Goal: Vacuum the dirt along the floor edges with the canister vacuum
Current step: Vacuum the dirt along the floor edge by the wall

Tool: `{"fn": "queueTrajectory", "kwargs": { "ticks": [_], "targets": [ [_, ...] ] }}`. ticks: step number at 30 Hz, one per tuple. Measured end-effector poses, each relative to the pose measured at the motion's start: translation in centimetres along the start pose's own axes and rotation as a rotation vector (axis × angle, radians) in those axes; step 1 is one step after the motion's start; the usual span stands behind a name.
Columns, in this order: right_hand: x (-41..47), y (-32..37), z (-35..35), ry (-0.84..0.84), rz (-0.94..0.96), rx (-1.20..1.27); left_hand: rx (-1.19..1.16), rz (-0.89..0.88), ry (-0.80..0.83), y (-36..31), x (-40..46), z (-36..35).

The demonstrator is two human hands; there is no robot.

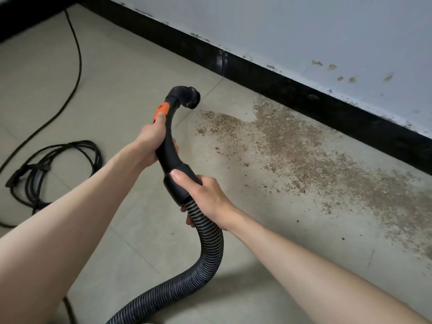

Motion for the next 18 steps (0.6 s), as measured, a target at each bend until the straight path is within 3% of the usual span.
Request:
{"fn": "queueTrajectory", "kwargs": {
  "ticks": [9,18],
  "targets": [
    [1.3,-0.7,-1.3,-0.005,-0.092,-0.001,0.026,0.107,0.038,1.5,1.1,0.8],
    [0.5,-1.1,-0.5,-0.031,-0.100,0.084,0.093,0.097,0.112,1.3,1.5,-1.7]
  ]
}}
Point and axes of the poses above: each hand's wrist, its own x-axis towards the middle knuckle, its own z-axis out of the back of the hand, y = z × x, the point moved 10 cm from there along x, towards the middle knuckle, and after that the axes turned 5 degrees about -x, right-handed, at the moved point
